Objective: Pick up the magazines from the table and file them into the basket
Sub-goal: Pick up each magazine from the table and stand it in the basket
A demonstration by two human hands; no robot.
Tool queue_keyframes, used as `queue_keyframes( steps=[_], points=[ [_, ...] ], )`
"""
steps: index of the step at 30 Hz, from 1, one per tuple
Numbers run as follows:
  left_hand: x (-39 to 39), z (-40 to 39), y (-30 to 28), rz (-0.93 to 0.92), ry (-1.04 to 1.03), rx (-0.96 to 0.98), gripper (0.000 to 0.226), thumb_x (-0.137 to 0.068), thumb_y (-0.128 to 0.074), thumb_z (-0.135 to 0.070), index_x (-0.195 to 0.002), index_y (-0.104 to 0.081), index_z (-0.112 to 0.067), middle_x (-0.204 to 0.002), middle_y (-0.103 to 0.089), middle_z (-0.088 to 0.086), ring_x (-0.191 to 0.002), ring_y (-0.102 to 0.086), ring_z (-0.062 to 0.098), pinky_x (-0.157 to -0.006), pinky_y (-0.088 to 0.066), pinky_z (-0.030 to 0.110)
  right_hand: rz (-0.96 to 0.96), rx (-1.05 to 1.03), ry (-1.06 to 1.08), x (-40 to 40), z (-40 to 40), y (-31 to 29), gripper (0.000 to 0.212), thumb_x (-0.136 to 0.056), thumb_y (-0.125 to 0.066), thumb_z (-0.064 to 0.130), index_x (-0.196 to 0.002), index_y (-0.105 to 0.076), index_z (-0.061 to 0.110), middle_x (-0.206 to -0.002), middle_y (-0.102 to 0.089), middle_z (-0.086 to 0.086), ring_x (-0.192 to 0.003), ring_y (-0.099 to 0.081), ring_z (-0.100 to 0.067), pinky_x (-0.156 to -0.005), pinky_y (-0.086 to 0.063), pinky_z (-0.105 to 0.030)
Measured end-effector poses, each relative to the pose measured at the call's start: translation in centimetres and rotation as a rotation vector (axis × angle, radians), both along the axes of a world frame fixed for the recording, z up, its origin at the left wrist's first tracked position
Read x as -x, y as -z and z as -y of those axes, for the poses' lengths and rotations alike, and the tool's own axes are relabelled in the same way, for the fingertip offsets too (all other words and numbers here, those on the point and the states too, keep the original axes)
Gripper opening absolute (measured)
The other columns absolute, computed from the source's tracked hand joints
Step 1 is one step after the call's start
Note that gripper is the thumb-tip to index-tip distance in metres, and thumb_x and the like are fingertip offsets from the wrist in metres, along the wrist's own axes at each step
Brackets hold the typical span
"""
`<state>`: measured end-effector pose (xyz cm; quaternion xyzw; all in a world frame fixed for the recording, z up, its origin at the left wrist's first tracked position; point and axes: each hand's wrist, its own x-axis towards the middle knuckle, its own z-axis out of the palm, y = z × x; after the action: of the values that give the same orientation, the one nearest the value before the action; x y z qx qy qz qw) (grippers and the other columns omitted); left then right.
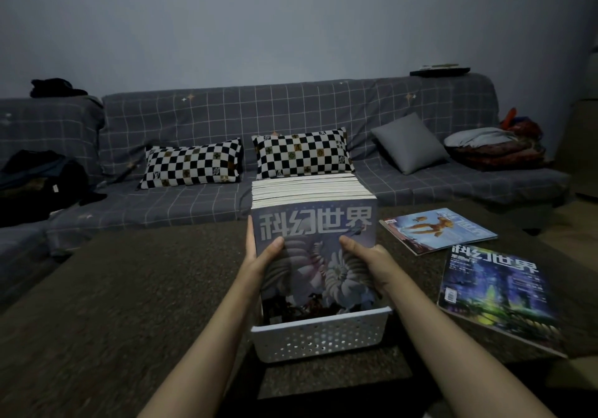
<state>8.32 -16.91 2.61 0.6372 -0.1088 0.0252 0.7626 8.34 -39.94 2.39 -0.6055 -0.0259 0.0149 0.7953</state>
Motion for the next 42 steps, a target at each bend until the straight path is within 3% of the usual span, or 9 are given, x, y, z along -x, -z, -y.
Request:
queue_keyframes(
  steps=[7, 11, 17, 22, 26, 30, 34, 39, 42],
  points=[
    [0.9, 0.1, 0.5, -0.122, -0.038, -0.001, 0.130, -0.040, -0.082, -0.067, -0.148, -0.021, -0.026, -0.135, -0.052, 0.012, -0.112, -0.060, 0.023, -0.084, -0.054, 0.033, -0.053, 0.086, 0.068, 1.6, -0.3, 0.2, 0.080, -0.034, -0.087, 0.060, -0.094, -0.069, 0.009, -0.094, -0.075, -0.007, -0.090, -0.071, -0.023, -0.082, -0.053, -0.034],
    [1.0, -0.1, 0.7, -0.154, -0.002, -0.047, 0.121, -0.046, -0.080, -0.067, -0.147, -0.021, -0.033, -0.137, -0.052, 0.011, -0.117, -0.058, 0.029, -0.098, -0.047, 0.049, -0.031, 0.082, 0.086, 1.9, -0.7, 0.3, 0.075, -0.035, -0.086, 0.056, -0.092, -0.069, 0.010, -0.092, -0.075, -0.008, -0.088, -0.071, -0.023, -0.079, -0.053, -0.033],
    [1.7, 0.1, 0.4, -0.135, -0.019, -0.068, 0.127, -0.046, -0.081, -0.066, -0.149, -0.018, -0.026, -0.138, -0.050, 0.012, -0.117, -0.057, 0.027, -0.099, -0.047, 0.046, -0.045, 0.100, 0.026, 2.6, -0.8, -0.4, 0.071, -0.040, -0.082, 0.052, -0.095, -0.067, 0.010, -0.091, -0.075, -0.009, -0.086, -0.071, -0.024, -0.073, -0.054, -0.033],
    [2.6, 0.0, -0.6, -0.102, -0.003, -0.050, 0.119, -0.052, -0.079, -0.060, -0.149, -0.017, -0.028, -0.144, -0.043, 0.015, -0.121, -0.054, 0.030, -0.102, -0.044, 0.051, -0.136, 0.080, 0.077, 3.0, -0.1, -0.5, 0.097, -0.031, -0.087, 0.056, -0.109, -0.056, 0.008, -0.102, -0.071, -0.016, -0.091, -0.069, -0.031, -0.085, -0.055, -0.045],
    [5.1, 0.6, -1.9, 0.062, -0.241, -0.205, 0.103, -0.068, -0.068, -0.055, -0.149, -0.009, -0.033, -0.154, -0.028, 0.007, -0.135, -0.038, 0.025, -0.107, -0.038, 0.050, -0.068, 0.181, 0.135, 4.1, 0.0, -0.9, 0.110, -0.032, -0.081, 0.069, -0.121, -0.053, 0.009, -0.110, -0.068, -0.010, -0.099, -0.066, -0.027, -0.092, -0.051, -0.047],
    [7.8, 2.2, -2.4, 0.367, -0.550, -0.487, 0.076, -0.088, -0.060, -0.034, -0.149, -0.016, -0.025, -0.154, -0.016, 0.001, -0.141, -0.015, 0.016, -0.112, -0.022, 0.041, 0.049, 0.284, 0.220, 6.4, -0.4, -1.7, 0.090, -0.069, -0.071, 0.052, -0.141, -0.036, 0.011, -0.140, -0.048, -0.009, -0.122, -0.051, -0.023, -0.100, -0.046, -0.040],
    [10.2, 5.0, -2.1, 0.552, -0.685, -0.569, 0.059, -0.085, -0.063, -0.022, -0.138, -0.038, -0.016, -0.137, -0.031, 0.008, -0.124, -0.024, 0.014, -0.103, -0.029, 0.040, 0.181, 0.330, 0.346, 8.9, -0.7, -2.4, 0.066, -0.085, -0.064, 0.030, -0.142, -0.035, 0.012, -0.144, -0.042, -0.006, -0.122, -0.043, -0.009, -0.092, -0.039, -0.023],
    [11.4, 10.1, -1.8, 0.583, -0.386, -0.666, 0.041, -0.090, -0.055, -0.023, -0.130, -0.048, -0.017, -0.130, -0.043, -0.003, -0.123, -0.036, 0.010, -0.108, -0.029, 0.041, 0.248, 0.429, 0.428, 11.6, 1.6, -3.0, 0.049, -0.090, -0.058, 0.025, -0.136, -0.045, 0.015, -0.140, -0.048, -0.002, -0.122, -0.046, -0.010, -0.090, -0.038, -0.022],
    [11.4, 14.0, -1.7, 0.602, -0.223, -0.688, 0.042, -0.091, -0.055, -0.018, -0.132, -0.048, -0.011, -0.136, -0.045, 0.003, -0.129, -0.038, 0.016, -0.109, -0.025, 0.027, 0.234, 0.503, 0.502, 12.4, 4.6, -2.6, 0.039, -0.092, -0.054, 0.026, -0.131, -0.050, 0.019, -0.135, -0.052, 0.001, -0.113, -0.049, -0.005, -0.084, -0.038, -0.015]
  ],
)
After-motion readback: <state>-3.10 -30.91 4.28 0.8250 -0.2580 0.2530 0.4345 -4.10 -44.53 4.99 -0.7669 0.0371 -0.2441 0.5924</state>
